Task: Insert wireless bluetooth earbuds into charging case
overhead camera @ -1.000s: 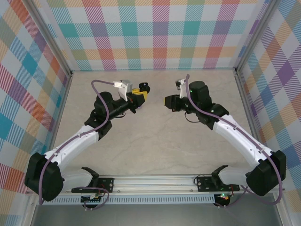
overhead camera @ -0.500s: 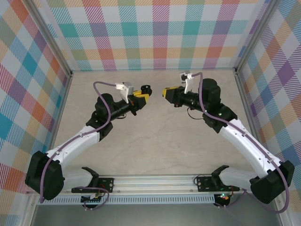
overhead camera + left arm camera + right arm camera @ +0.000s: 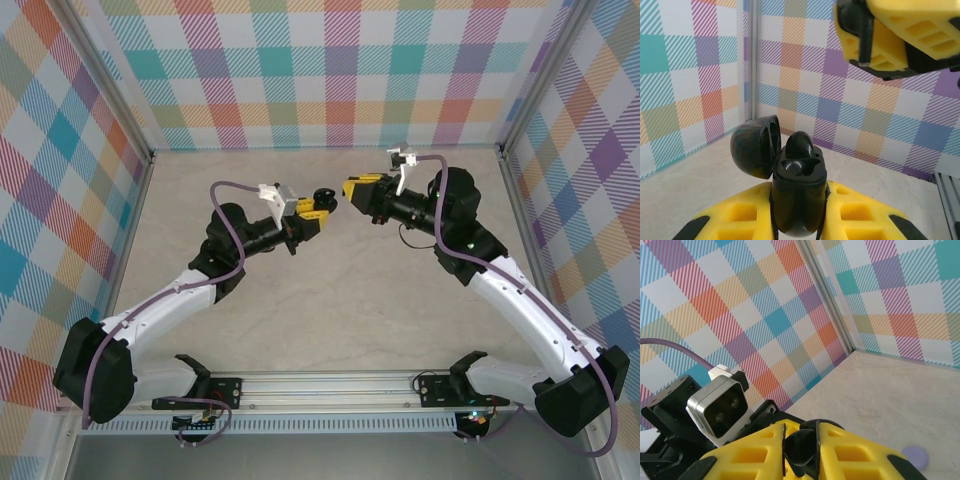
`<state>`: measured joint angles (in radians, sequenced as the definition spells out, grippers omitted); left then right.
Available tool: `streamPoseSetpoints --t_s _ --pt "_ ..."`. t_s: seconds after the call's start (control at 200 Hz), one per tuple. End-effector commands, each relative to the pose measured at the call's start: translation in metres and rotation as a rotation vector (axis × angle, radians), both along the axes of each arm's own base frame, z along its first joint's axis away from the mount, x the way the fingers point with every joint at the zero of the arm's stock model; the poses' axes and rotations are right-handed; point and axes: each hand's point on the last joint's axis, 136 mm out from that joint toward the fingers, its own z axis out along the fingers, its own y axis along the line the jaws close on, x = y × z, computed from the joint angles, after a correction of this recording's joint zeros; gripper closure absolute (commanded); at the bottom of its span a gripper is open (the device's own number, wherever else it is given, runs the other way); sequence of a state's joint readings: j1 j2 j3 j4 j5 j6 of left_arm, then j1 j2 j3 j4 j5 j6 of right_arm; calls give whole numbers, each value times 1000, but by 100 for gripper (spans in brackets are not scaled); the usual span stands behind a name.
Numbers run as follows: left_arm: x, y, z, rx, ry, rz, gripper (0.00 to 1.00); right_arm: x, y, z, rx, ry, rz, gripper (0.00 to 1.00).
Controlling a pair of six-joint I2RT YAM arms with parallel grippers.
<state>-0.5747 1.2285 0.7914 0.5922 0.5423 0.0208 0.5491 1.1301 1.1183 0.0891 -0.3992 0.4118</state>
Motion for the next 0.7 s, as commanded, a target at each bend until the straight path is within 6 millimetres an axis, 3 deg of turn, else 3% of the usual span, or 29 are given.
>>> streamPoseSetpoints --t_s 0.0,0.695 --pt "-12 -8 15 -18 -96 -48 96 -8 2 14 42 -49 43 80" --pt "-19 -14 40 -45 -107 -83 95 -13 24 2 -17 -51 113 80"
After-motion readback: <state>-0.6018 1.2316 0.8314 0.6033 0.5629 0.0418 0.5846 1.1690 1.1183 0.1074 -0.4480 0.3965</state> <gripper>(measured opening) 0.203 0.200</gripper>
